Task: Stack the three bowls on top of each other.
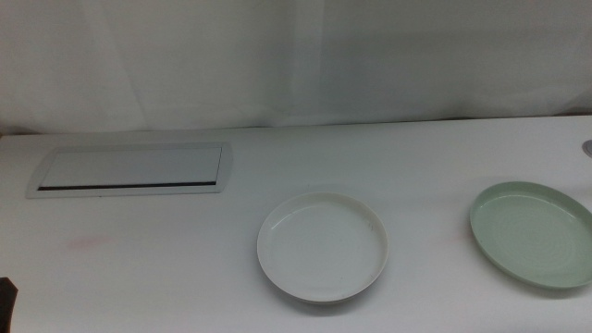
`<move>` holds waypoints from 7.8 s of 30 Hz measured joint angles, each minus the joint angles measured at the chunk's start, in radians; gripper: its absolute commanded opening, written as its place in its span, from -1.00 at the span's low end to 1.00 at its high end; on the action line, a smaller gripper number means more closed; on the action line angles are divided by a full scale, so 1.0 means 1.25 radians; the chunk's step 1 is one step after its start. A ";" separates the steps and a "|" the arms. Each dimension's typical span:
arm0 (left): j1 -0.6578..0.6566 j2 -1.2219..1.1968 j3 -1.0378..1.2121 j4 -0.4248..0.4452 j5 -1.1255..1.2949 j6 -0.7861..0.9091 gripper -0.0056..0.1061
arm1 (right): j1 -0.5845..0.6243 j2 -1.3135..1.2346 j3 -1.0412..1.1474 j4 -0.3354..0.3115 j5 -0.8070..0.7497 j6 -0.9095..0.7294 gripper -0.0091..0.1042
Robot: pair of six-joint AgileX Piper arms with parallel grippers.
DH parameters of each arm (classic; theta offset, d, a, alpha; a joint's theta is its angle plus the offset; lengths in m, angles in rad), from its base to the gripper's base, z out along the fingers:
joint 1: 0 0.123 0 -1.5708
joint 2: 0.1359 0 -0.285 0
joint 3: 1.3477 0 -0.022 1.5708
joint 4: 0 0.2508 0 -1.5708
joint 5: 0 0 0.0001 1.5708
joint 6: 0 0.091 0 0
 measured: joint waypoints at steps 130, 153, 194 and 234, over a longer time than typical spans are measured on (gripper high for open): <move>0.000 -0.003 0.000 0.000 -0.005 0.004 -0.93 | 0.340 0.311 0.009 0.380 -0.299 -0.032 -0.88; 0.000 -0.003 0.000 0.002 -0.005 0.004 -0.93 | 0.417 0.546 -0.078 0.387 -0.327 -0.006 -0.88; 0.000 -0.003 0.000 0.002 -0.005 0.004 -0.93 | 0.372 0.490 -0.130 0.182 -0.328 0.015 0.98; 0.000 -0.003 0.000 0.002 -0.005 0.004 -0.93 | 0.020 -0.535 0.316 -0.007 -0.400 0.069 -0.88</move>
